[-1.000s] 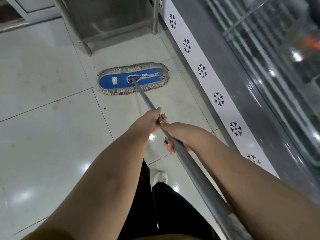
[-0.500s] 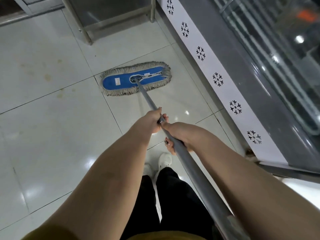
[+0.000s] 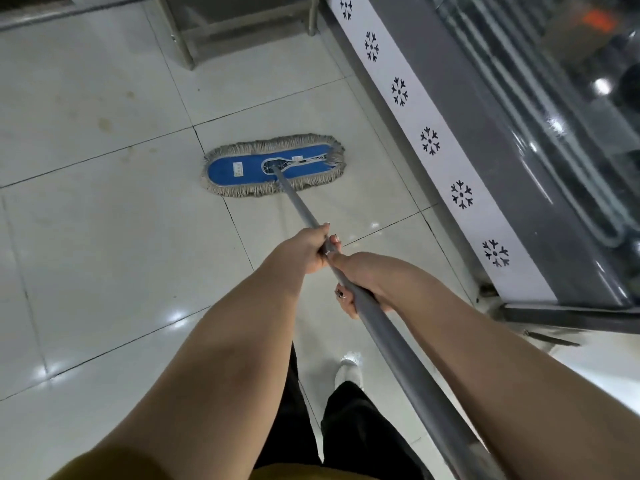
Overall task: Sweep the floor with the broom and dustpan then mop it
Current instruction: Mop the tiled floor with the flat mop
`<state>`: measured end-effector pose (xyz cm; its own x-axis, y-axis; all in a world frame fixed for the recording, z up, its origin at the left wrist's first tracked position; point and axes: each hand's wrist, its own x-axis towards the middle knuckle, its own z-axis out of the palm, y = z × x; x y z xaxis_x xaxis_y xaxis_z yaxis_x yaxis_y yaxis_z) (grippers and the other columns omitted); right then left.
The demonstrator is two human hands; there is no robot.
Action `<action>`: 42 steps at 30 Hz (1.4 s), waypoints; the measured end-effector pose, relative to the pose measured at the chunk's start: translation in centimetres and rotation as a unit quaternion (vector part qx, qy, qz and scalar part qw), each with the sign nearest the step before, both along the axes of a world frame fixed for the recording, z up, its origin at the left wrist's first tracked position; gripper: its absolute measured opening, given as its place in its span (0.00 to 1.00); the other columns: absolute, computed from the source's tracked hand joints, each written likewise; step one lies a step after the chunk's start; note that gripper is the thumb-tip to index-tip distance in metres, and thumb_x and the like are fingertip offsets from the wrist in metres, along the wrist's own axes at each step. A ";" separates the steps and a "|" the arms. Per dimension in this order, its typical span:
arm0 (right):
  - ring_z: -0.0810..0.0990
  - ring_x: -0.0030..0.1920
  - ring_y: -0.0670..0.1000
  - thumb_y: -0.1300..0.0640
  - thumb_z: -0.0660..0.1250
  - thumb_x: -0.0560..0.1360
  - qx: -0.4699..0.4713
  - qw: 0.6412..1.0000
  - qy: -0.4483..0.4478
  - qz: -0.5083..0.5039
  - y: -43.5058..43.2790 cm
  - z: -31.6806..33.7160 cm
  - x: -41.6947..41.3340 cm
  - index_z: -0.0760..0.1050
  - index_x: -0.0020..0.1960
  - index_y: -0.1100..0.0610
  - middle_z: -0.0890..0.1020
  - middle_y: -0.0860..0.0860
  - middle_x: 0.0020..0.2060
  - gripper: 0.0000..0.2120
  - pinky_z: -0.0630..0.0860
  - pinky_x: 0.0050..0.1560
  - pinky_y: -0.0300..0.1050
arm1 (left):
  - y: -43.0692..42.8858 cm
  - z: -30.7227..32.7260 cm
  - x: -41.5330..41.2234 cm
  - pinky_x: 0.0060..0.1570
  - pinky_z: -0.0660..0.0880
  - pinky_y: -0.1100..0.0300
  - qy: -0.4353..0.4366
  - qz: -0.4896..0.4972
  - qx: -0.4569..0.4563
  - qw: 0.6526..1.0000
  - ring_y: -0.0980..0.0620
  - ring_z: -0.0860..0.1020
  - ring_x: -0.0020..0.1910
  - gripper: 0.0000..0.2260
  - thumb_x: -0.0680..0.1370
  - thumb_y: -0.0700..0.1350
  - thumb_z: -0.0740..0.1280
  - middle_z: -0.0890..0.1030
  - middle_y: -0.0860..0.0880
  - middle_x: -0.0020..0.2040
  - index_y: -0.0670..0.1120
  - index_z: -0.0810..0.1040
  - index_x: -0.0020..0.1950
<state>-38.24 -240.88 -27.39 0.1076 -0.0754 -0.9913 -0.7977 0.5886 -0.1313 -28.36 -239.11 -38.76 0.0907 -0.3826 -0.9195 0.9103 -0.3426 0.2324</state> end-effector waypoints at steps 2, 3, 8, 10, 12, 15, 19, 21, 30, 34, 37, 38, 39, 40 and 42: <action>0.64 0.13 0.46 0.42 0.60 0.78 0.001 1.000 0.002 0.010 0.5 -0.1 -2.4 0.64 0.43 0.58 0.69 0.53 0.28 0.19 0.66 0.18 0.31 | 0.8 0.1 -2.4 0.20 0.72 0.67 -0.001 -0.005 -0.001 1.000 0.54 0.68 0.28 0.09 0.81 0.43 0.60 0.70 0.47 0.23 0.41 0.66 0.44; 0.64 0.13 0.46 0.42 0.60 0.78 0.002 1.000 0.000 0.013 0.8 -0.2 -3.8 0.64 0.43 0.57 0.69 0.53 0.28 0.19 0.66 0.18 0.31 | 1.2 0.1 -3.7 0.20 0.72 0.67 0.001 0.000 -0.004 1.000 0.54 0.67 0.28 0.08 0.81 0.42 0.60 0.70 0.47 0.27 0.41 0.66 0.44; 0.64 0.15 0.46 0.41 0.62 0.77 0.024 0.999 0.000 0.023 2.5 -0.2 -10.7 0.64 0.43 0.58 0.69 0.53 0.23 0.20 0.66 0.19 0.31 | 3.4 -0.2 -10.6 0.20 0.72 0.67 0.004 0.017 0.004 1.000 0.53 0.67 0.29 0.09 0.81 0.42 0.61 0.67 0.47 0.31 0.41 0.67 0.43; 0.64 0.15 0.47 0.42 0.62 0.77 0.031 0.999 0.007 0.029 2.8 0.0 -12.6 0.65 0.44 0.59 0.69 0.53 0.19 0.20 0.66 0.19 0.31 | 3.9 -0.3 -12.5 0.19 0.71 0.67 0.017 0.024 0.004 1.000 0.53 0.66 0.28 0.10 0.81 0.41 0.61 0.67 0.47 0.30 0.41 0.67 0.41; 0.64 0.15 0.47 0.42 0.63 0.77 0.031 0.999 0.009 0.037 2.9 0.4 -13.7 0.64 0.45 0.59 0.69 0.53 0.18 0.19 0.66 0.19 0.32 | 4.1 -0.1 -13.8 0.18 0.69 0.68 0.021 0.024 0.003 0.999 0.54 0.68 0.24 0.11 0.81 0.40 0.60 0.68 0.47 0.26 0.41 0.66 0.40; 0.64 0.15 0.47 0.43 0.62 0.78 0.026 0.999 0.005 0.038 2.8 0.6 -14.3 0.64 0.45 0.58 0.69 0.53 0.17 0.18 0.66 0.19 0.32 | 4.0 0.2 -14.4 0.17 0.68 0.69 0.021 0.012 -0.001 1.000 0.54 0.68 0.14 0.13 0.81 0.41 0.60 0.67 0.48 0.17 0.42 0.65 0.38; 0.62 0.12 0.45 0.42 0.61 0.78 0.015 1.000 -0.007 0.011 2.5 -0.2 -13.7 0.64 0.43 0.58 0.70 0.53 0.21 0.19 0.63 0.18 0.28 | 3.4 0.1 -13.7 0.18 0.68 0.69 0.017 0.034 0.003 0.999 0.55 0.67 0.14 0.11 0.81 0.42 0.62 0.67 0.49 0.17 0.42 0.67 0.39; 0.61 0.11 0.44 0.40 0.60 0.78 0.023 1.000 -0.003 0.004 2.1 -0.5 -12.6 0.65 0.44 0.59 0.69 0.52 0.17 0.21 0.61 0.17 0.26 | 3.0 -0.2 -12.7 0.18 0.69 0.69 0.018 0.048 0.000 0.999 0.55 0.67 0.14 0.10 0.80 0.42 0.63 0.67 0.48 0.17 0.42 0.67 0.41; 0.64 0.11 0.46 0.41 0.62 0.78 0.025 0.999 -0.010 0.029 -1.9 -1.1 -4.1 0.67 0.54 0.60 0.69 0.52 0.13 0.22 0.65 0.17 0.29 | -0.4 -1.1 -4.5 0.19 0.71 0.68 0.018 0.097 -0.011 0.995 0.55 0.69 0.20 0.10 0.80 0.41 0.63 0.70 0.48 0.22 0.41 0.67 0.40; 0.64 0.11 0.47 0.42 0.62 0.77 0.016 0.999 0.007 0.051 -3.5 -0.9 2.4 0.67 0.53 0.61 0.68 0.53 0.13 0.21 0.65 0.18 0.29 | -2.0 -1.9 1.8 0.19 0.72 0.67 0.022 0.113 -0.017 0.993 0.54 0.68 0.28 0.10 0.80 0.41 0.63 0.70 0.47 0.22 0.41 0.68 0.40; 0.64 0.11 0.47 0.43 0.62 0.78 0.004 0.998 0.009 0.067 -4.7 -0.6 7.9 0.67 0.52 0.62 0.70 0.54 0.19 0.20 0.66 0.18 0.30 | -3.3 -2.2 7.1 0.19 0.72 0.66 0.021 0.112 -0.023 0.993 0.54 0.69 0.28 0.10 0.80 0.41 0.63 0.71 0.47 0.19 0.41 0.68 0.40; 0.65 0.11 0.47 0.44 0.62 0.78 0.001 0.998 0.009 0.067 -5.0 -0.5 9.6 0.67 0.53 0.62 0.71 0.55 0.23 0.20 0.66 0.17 0.31 | -3.6 -2.3 8.8 0.19 0.72 0.66 0.020 0.112 -0.023 0.993 0.54 0.70 0.26 0.10 0.80 0.41 0.63 0.71 0.47 0.19 0.41 0.69 0.40; 0.65 0.11 0.47 0.44 0.63 0.78 0.000 0.998 0.010 0.064 -5.4 -0.5 11.4 0.67 0.53 0.61 0.70 0.55 0.26 0.20 0.66 0.17 0.31 | -3.9 -2.2 10.7 0.19 0.72 0.66 0.019 0.108 -0.021 0.994 0.54 0.71 0.24 0.10 0.80 0.41 0.63 0.71 0.47 0.18 0.41 0.69 0.40; 0.65 0.12 0.47 0.44 0.63 0.78 0.000 0.998 0.013 0.062 -5.7 -0.5 13.3 0.67 0.52 0.61 0.70 0.55 0.28 0.20 0.66 0.17 0.31 | -4.3 -2.1 12.6 0.19 0.72 0.66 0.016 0.101 -0.019 0.995 0.54 0.71 0.20 0.10 0.80 0.41 0.63 0.71 0.48 0.18 0.41 0.69 0.39; 0.65 0.12 0.47 0.43 0.63 0.78 0.001 0.998 0.017 0.056 -6.3 -0.7 16.8 0.67 0.52 0.61 0.70 0.55 0.29 0.20 0.66 0.17 0.31 | -5.0 -1.8 16.1 0.19 0.71 0.67 0.010 0.087 -0.013 0.996 0.55 0.70 0.17 0.11 0.80 0.42 0.63 0.70 0.48 0.18 0.41 0.69 0.39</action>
